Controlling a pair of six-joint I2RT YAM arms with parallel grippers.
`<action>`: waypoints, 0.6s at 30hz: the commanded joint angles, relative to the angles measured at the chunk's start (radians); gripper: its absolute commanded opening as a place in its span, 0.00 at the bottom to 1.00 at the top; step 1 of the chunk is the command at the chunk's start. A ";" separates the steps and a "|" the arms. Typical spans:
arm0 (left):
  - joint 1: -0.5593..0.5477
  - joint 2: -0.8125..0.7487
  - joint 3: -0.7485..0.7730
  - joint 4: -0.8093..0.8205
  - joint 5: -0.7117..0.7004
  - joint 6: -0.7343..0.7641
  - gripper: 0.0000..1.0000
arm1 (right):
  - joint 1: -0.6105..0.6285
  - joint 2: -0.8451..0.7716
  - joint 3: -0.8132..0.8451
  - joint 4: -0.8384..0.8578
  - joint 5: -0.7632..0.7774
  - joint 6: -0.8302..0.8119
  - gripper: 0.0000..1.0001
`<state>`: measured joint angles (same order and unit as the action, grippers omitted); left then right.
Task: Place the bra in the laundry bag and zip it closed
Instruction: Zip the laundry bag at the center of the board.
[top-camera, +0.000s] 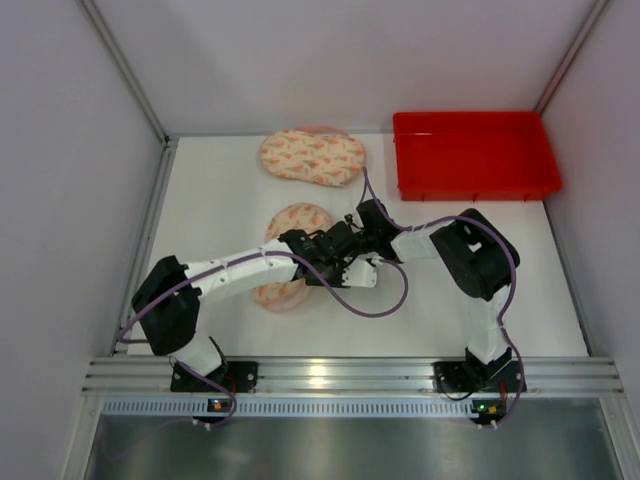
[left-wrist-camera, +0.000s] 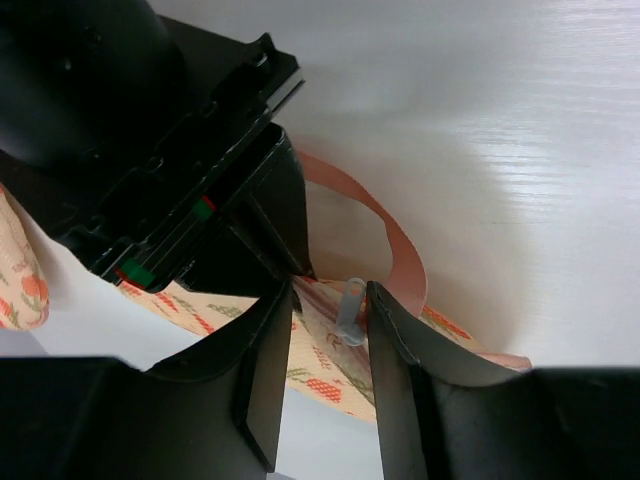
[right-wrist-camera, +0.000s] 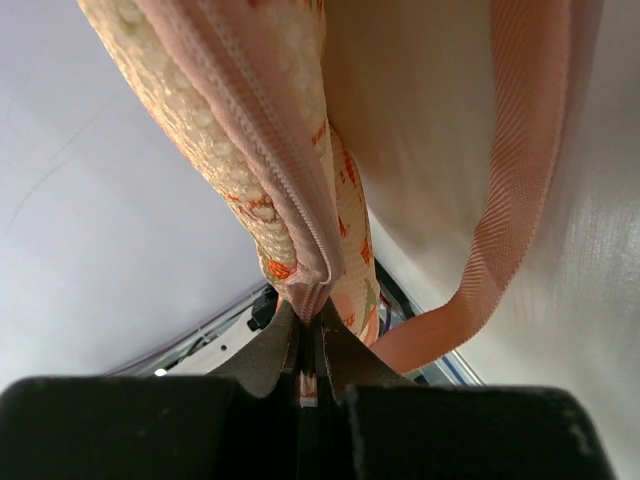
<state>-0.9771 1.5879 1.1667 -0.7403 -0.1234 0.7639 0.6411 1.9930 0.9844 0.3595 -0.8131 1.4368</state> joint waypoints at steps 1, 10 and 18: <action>0.000 0.007 0.001 0.027 -0.099 -0.037 0.41 | 0.020 -0.017 0.013 0.027 -0.014 0.017 0.00; -0.002 -0.043 -0.050 0.024 -0.058 -0.044 0.09 | 0.009 -0.014 0.014 0.021 -0.008 -0.001 0.00; -0.005 -0.169 -0.114 -0.039 0.054 -0.069 0.00 | -0.032 0.013 0.048 -0.011 -0.008 -0.047 0.00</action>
<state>-0.9760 1.5089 1.0832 -0.6888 -0.1455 0.7273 0.6361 1.9930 0.9840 0.3496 -0.8398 1.4193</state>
